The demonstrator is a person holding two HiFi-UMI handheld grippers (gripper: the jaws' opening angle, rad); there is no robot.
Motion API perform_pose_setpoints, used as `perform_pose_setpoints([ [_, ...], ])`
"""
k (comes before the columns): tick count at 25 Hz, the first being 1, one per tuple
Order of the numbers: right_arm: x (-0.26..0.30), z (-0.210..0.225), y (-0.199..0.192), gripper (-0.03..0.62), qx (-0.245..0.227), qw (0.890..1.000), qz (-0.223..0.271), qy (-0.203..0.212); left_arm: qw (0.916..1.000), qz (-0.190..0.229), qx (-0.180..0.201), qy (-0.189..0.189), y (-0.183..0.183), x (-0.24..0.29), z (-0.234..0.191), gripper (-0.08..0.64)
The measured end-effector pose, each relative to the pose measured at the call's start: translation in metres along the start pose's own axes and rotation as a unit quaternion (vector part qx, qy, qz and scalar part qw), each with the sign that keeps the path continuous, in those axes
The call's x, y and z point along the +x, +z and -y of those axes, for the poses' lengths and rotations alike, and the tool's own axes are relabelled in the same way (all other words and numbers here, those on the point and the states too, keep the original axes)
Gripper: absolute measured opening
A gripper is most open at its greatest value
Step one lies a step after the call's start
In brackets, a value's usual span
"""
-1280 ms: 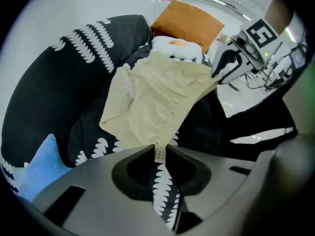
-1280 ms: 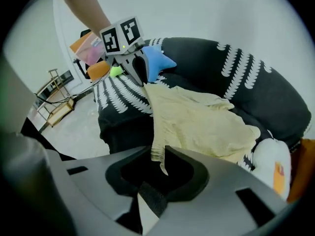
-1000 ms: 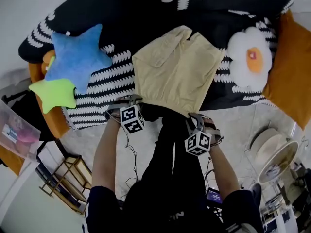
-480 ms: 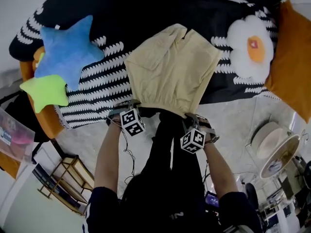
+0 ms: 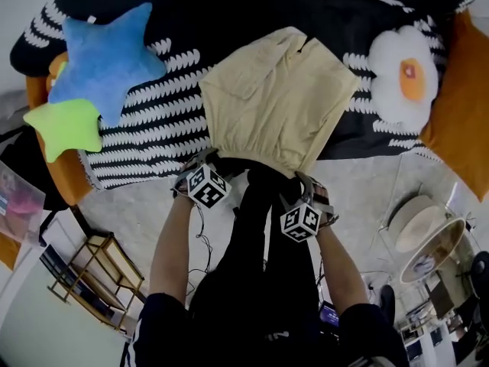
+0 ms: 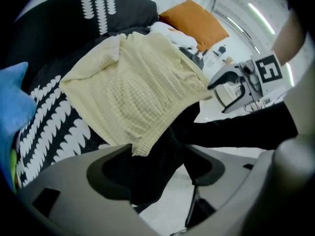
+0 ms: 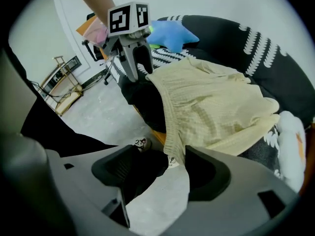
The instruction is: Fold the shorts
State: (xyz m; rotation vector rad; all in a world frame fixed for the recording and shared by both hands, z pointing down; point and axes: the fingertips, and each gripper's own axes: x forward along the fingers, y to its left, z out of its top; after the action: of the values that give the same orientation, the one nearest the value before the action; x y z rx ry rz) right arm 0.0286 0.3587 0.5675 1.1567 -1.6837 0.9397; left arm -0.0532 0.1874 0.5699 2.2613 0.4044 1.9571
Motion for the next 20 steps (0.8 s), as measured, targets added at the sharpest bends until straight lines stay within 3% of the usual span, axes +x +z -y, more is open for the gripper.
perform_pose_setpoints([
  [2, -0.01, 0.005, 0.003, 0.371, 0.03, 0.999, 0.004, -0.012, 0.9974, 0.019, -0.07, 0.008, -0.003, -0.005, -0.002, 0.316],
  [4, -0.021, 0.014, -0.002, 0.393, 0.061, 0.998, -0.005, -0.021, 0.9865, 0.035, -0.159, 0.016, -0.013, -0.009, -0.004, 0.324],
  [6, -0.033, 0.021, -0.008, 0.374, 0.068, 0.997, -0.016, -0.021, 0.9679, 0.05, -0.245, 0.024, -0.026, -0.016, -0.005, 0.324],
  [9, -0.055, 0.041, 0.002, 0.352, 0.031, 0.999, -0.006, -0.027, 0.9371, 0.074, -0.339, 0.035, -0.035, -0.028, -0.011, 0.322],
  [12, -0.076, 0.074, 0.035, 0.331, -0.007, 0.999, 0.03, -0.045, 0.9127, 0.095, -0.396, 0.037, -0.034, -0.042, -0.016, 0.321],
  [14, -0.083, 0.099, 0.062, 0.311, -0.037, 0.997, 0.053, -0.049, 0.9026, 0.109, -0.415, 0.034, -0.026, -0.047, -0.019, 0.316],
  [17, -0.075, 0.127, 0.11, 0.299, -0.095, 0.992, 0.079, -0.037, 0.8874, 0.126, -0.442, 0.036, -0.018, -0.049, -0.031, 0.281],
  [20, -0.06, 0.147, 0.161, 0.286, -0.144, 0.984, 0.1, -0.009, 0.8629, 0.148, -0.482, 0.036, -0.01, -0.045, -0.04, 0.27],
])
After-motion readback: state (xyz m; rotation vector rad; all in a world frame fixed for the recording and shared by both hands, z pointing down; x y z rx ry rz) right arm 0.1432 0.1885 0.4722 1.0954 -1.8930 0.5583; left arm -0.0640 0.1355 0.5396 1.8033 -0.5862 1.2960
